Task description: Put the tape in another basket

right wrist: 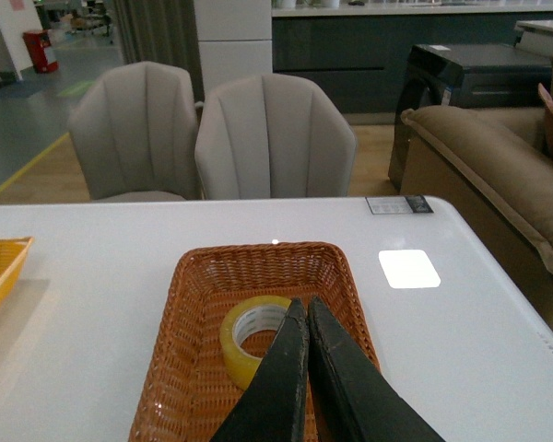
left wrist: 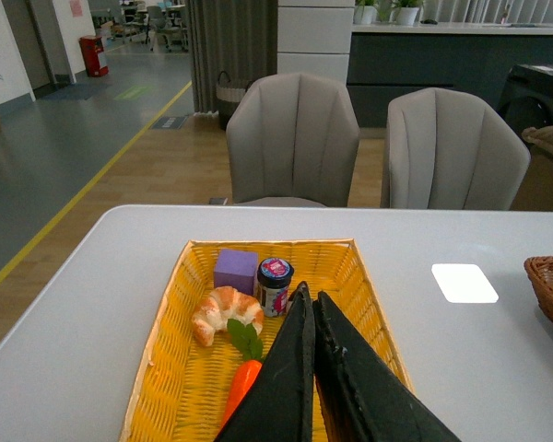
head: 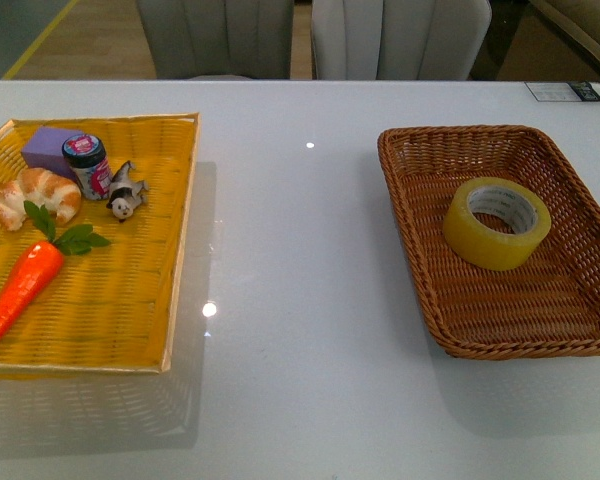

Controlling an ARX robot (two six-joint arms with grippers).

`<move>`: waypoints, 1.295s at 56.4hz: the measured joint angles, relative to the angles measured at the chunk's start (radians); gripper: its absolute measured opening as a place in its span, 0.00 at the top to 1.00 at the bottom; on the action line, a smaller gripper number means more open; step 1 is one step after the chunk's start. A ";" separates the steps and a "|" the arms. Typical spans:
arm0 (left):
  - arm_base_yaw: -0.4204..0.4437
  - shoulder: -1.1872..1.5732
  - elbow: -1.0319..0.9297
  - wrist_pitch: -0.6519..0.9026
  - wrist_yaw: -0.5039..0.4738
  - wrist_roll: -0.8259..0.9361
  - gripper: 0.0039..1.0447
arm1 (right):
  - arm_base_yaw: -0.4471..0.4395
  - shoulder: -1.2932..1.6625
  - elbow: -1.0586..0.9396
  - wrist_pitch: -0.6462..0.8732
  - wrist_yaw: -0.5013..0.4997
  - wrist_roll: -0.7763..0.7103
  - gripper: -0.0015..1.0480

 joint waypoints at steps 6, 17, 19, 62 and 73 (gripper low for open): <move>0.000 0.000 0.000 0.000 0.000 0.000 0.99 | 0.000 -0.051 0.000 -0.050 0.000 0.000 0.98; 0.000 0.000 0.000 0.000 0.000 0.000 0.99 | 0.000 -0.130 0.000 -0.126 0.000 0.000 0.98; 0.000 0.000 0.000 0.000 0.000 0.000 0.99 | 0.000 -0.146 0.000 -0.143 0.000 0.000 0.98; 0.000 0.000 0.000 0.000 0.000 0.000 0.99 | 0.002 -0.409 0.000 -0.411 0.001 0.000 0.98; 0.000 0.000 0.000 0.000 0.000 0.000 0.94 | 0.002 -0.410 0.000 -0.412 0.001 -0.002 0.79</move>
